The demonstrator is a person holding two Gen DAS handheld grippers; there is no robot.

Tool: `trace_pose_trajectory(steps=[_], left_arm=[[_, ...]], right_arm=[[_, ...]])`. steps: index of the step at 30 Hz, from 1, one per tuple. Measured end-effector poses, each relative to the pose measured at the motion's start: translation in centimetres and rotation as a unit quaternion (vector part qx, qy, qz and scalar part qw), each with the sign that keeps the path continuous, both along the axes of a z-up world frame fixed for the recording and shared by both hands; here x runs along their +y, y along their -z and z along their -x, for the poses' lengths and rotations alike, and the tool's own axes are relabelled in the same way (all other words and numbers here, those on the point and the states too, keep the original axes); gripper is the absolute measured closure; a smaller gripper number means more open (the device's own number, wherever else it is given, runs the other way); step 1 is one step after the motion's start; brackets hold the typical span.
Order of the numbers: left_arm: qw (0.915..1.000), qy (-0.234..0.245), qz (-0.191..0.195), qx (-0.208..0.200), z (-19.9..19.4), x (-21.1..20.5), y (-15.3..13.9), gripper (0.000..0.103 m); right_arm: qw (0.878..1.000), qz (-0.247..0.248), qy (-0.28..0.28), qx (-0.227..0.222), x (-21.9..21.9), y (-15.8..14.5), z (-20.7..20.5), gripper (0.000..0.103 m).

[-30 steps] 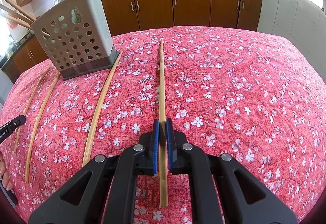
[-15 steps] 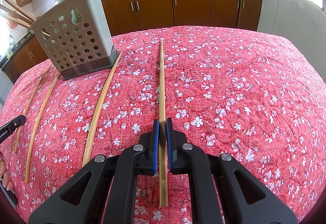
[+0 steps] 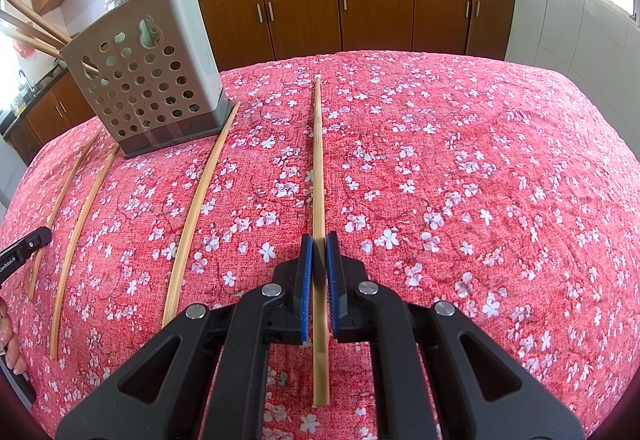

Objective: Organize utensils
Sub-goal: 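Hold the grasped chopsticks closed in both tools on the table, then lift the left tool's chopstick over the holder while the right tool carries its own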

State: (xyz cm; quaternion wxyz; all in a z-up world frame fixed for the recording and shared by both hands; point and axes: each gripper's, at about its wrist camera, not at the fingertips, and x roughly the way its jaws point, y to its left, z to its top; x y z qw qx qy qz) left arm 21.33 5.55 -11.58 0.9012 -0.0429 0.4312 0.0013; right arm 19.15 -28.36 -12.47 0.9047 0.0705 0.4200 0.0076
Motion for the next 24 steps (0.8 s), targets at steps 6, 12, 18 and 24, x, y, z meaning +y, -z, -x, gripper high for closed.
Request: trace_pose_trajectory(steps=[6, 12, 18, 24], left_arm=[[1.0, 0.0, 0.001, 0.0, 0.0, -0.1, 0.0, 0.091], [1.0, 0.004, -0.005, 0.002, 0.4, -0.4, -0.3, 0.091], [0.9998, 0.011, -0.014, 0.003, 2.1, -0.7, -0.3, 0.092], [0.9992, 0.018, -0.032, -0.016, 3.3, -0.8, -2.6, 0.095]], right_arm=[[1.0, -0.001, 0.0, 0.0, 0.2, 0.0, -0.1, 0.095], [1.0, 0.004, -0.002, 0.002, 0.5, 0.0, 0.2, 0.095], [1.0, -0.017, -0.005, 0.001, -0.1, -0.2, 1.7, 0.095], [1.0, -0.021, 0.004, -0.023, -0.3, -1.9, 2.6, 0.095]])
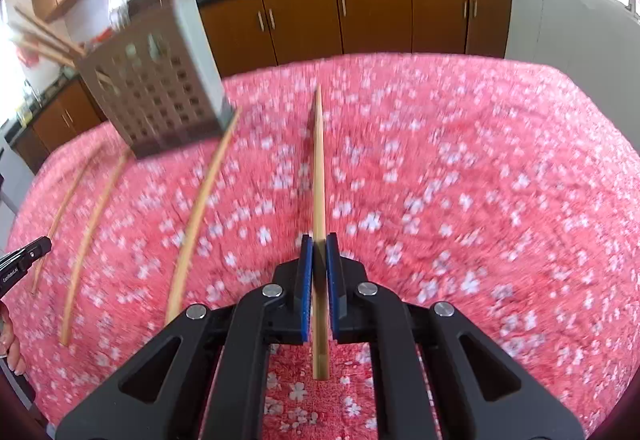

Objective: Organize utensils
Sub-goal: 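Lift the left tool's chopstick over the holder while the right tool carries its own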

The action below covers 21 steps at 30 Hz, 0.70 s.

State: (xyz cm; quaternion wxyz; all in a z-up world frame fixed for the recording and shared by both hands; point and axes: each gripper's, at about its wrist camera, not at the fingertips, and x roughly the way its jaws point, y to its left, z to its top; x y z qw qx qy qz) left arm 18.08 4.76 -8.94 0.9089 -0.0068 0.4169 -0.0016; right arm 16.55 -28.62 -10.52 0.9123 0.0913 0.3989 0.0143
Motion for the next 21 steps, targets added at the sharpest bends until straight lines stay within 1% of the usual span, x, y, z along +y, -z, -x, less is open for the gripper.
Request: trace_pose_trajectory(steps=[1, 4, 6, 8, 10, 13, 16, 21], left_arm=[[0.9999, 0.002, 0.001, -0.012, 0.2, 0.0, -1.0, 0.095], [0.9989, 0.005, 0.005, -0.047, 0.8, 0.0, -4.1, 0.095], [0.9977, 0.007, 0.011, -0.066, 0.9, 0.6, -5.8, 0.095], [0.9958, 0.008, 0.019, -0.09, 1.0, 0.6, -8.1, 0.095], [0.994, 0.009, 0.024, -0.106, 1.0, 0.7, -9.6, 0.095], [0.992, 0.014, 0.025, -0.123, 0.9, 0.6, -11.4, 0.095], [0.9906, 0.022, 0.028, -0.132, 0.9, 0.5, -12.5, 0.095], [0.9861, 0.049, 0.033, -0.156, 2.0, -1.1, -15.0, 0.095]], right_arm=[[1.0, -0.001, 0.002, -0.009, -0.2, -0.5, 0.1, 0.095], [0.998, 0.005, 0.009, -0.055, -0.7, -3.5, 0.7, 0.095], [0.997, 0.01, 0.013, -0.082, -0.6, -5.2, 1.0, 0.095], [0.994, 0.014, 0.016, -0.105, -0.5, -6.7, 1.4, 0.095], [0.992, 0.015, 0.018, -0.123, -1.1, -8.1, 1.7, 0.095], [0.989, 0.014, 0.018, -0.144, -1.2, -9.6, 1.7, 0.095], [0.987, 0.011, 0.019, -0.159, -1.5, -10.8, 1.5, 0.095], [0.982, -0.01, 0.008, -0.186, -1.8, -13.3, 1.5, 0.095]])
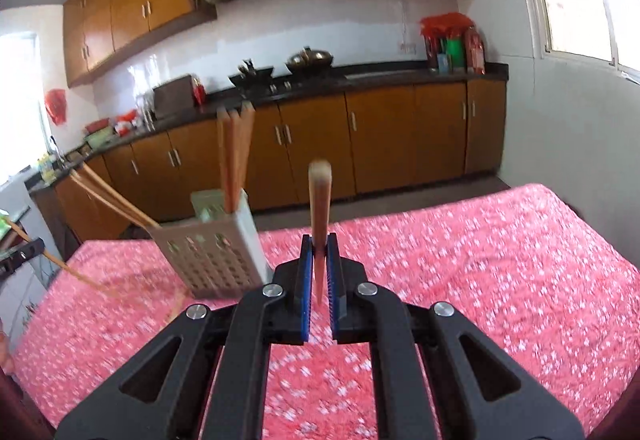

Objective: Organize utensils
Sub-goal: 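Lift the left tool's chopstick over the holder while the right tool carries its own, then open the left tool over the holder while the right tool releases its chopstick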

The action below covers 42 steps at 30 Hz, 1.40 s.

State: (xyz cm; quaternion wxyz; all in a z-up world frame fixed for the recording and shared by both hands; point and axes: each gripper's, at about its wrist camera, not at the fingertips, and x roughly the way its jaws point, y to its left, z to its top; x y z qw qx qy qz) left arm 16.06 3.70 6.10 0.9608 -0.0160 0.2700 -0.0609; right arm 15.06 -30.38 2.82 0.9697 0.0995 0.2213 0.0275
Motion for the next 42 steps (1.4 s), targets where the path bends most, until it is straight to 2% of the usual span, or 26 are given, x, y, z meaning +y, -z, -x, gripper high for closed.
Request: trace_pose_trajectory(steps=[5, 10, 19, 22, 24, 32, 34, 36, 38, 42], left_arm=[[0.9991, 0.029, 0.009, -0.03, 0.7, -2.0, -2.9, 0.095], [0.9961, 0.037, 0.031, -0.073, 0.0, -3.8, -5.9, 0.095], [0.9831, 0.003, 0.085, -0.162, -4.1, -6.1, -11.0, 0.095], [0.9796, -0.011, 0.09, -0.179, -5.5, -6.3, -11.1, 0.095], [0.9795, -0.014, 0.096, -0.177, -6.5, -6.5, -10.3, 0.095], [0.9877, -0.01, 0.095, -0.124, -9.4, -6.3, -5.9, 0.095], [0.9878, -0.011, 0.097, -0.122, -9.4, -6.1, -5.5, 0.093], [0.9875, -0.011, 0.098, -0.123, -9.1, -5.7, -5.6, 0.091], [0.987, -0.013, 0.097, -0.128, -8.7, -5.2, -5.9, 0.084], [0.986, -0.022, 0.096, -0.135, -7.0, -4.3, -6.7, 0.077]], right_arm=[[0.998, -0.025, -0.029, -0.039, 0.6, -3.6, 0.4, 0.095], [0.994, -0.04, -0.051, -0.085, 2.0, -6.8, 0.4, 0.095], [0.987, -0.037, -0.034, -0.155, 4.2, -10.1, -2.4, 0.095], [0.986, -0.032, -0.025, -0.161, 4.8, -9.6, -4.2, 0.095], [0.987, -0.033, -0.024, -0.157, 5.1, -8.9, -4.9, 0.095], [0.992, -0.034, -0.035, -0.118, 5.6, -6.0, -7.0, 0.095], [0.992, -0.032, -0.038, -0.116, 5.8, -5.9, -6.9, 0.091], [0.992, -0.03, -0.034, -0.117, 5.6, -6.1, -6.6, 0.076], [0.992, -0.026, -0.029, -0.122, 5.5, -6.5, -6.2, 0.075], [0.992, -0.018, -0.014, -0.123, 4.5, -7.1, -4.8, 0.075]])
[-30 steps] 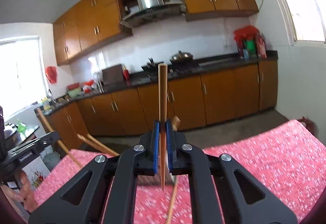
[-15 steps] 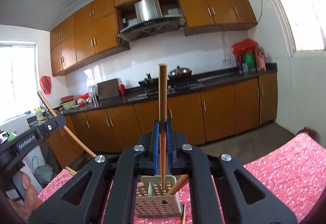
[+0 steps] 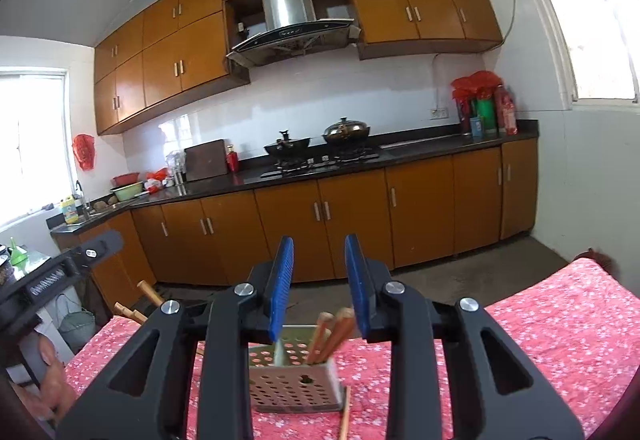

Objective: Organize utensils
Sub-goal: 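Open the left tool over the holder while the right tool releases its chopstick, then lower the left tool onto a chopstick while the right tool grasps another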

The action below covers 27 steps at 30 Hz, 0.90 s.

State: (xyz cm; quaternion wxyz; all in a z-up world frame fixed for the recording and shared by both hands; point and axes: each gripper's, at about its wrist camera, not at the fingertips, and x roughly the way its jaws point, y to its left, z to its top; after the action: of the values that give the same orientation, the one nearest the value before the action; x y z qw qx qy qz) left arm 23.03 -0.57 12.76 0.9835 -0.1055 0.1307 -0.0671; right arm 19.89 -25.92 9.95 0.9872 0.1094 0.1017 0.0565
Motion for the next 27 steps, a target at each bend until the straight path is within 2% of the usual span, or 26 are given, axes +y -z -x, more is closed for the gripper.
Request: trace_pose_trajectory(steps=[3, 6, 11, 13, 16, 20, 23, 27], left_arm=[[0.9999, -0.014, -0.004, 0.003, 1.9, 1.5, -0.1, 0.074], [0.9993, -0.031, -0.007, 0.02, 4.0, 3.3, 1.2, 0.071], [0.9938, -0.055, -0.027, 0.093, 6.0, 6.2, 7.2, 0.07], [0.9871, -0.058, -0.034, 0.145, 5.9, 7.0, 10.8, 0.07], [0.978, -0.047, -0.041, 0.199, 5.7, 6.9, 14.8, 0.07], [0.9718, -0.021, -0.049, 0.23, 5.9, 5.5, 17.9, 0.07], [0.9692, 0.004, -0.053, 0.24, 6.0, 3.9, 19.1, 0.07], [0.9655, 0.031, -0.068, 0.249, 6.2, 1.9, 20.2, 0.07]], right_arm=[[1.0, -0.001, 0.015, 0.018, -1.4, 0.6, 1.3, 0.074], [0.998, 0.002, 0.025, 0.064, -2.7, 2.9, 2.1, 0.073], [0.981, 0.0, -0.003, 0.193, -2.8, 10.7, 1.9, 0.073], [0.97, -0.01, -0.034, 0.24, -1.9, 13.9, 1.9, 0.073], [0.955, -0.005, -0.076, 0.285, 0.4, 17.3, 2.3, 0.077], [0.943, 0.013, -0.105, 0.316, 2.7, 20.0, 2.6, 0.077], [0.937, 0.03, -0.105, 0.331, 3.7, 21.6, 2.9, 0.077], [0.94, 0.05, -0.087, 0.325, 3.8, 21.8, 3.0, 0.094]])
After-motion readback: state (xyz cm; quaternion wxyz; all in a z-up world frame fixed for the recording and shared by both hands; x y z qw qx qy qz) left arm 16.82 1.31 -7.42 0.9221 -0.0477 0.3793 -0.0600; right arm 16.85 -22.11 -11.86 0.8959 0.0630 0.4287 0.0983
